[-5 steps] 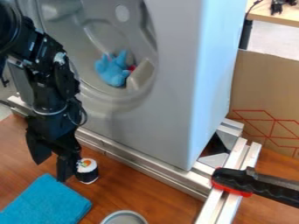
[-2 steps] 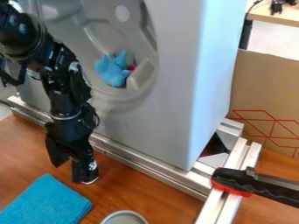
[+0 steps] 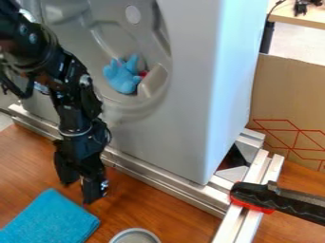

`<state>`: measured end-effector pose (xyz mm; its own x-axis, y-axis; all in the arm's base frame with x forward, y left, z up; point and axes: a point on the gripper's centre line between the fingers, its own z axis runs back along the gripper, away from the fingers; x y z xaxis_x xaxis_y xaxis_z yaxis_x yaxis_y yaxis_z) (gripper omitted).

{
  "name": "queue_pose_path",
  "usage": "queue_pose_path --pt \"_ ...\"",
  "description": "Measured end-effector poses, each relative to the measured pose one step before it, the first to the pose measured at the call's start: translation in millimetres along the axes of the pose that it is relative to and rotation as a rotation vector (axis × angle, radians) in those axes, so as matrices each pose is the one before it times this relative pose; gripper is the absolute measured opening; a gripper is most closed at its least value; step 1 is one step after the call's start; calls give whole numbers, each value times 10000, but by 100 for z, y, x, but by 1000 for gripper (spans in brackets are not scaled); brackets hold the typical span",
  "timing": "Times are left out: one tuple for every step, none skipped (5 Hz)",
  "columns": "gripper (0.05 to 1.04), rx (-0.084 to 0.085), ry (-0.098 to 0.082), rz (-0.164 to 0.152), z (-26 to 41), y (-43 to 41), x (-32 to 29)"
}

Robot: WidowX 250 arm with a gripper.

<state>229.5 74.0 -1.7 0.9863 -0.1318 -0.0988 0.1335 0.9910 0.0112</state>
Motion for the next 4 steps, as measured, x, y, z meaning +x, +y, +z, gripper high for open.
queue_pose_path --pt "1001 526 397 173 -766 339 460" --pt "1001 244 208 166 -704 579 526" --pt "938 -114 -98 -36 -52 -38 328" --pt "673 -691 -333 -143 -44 -441 272"
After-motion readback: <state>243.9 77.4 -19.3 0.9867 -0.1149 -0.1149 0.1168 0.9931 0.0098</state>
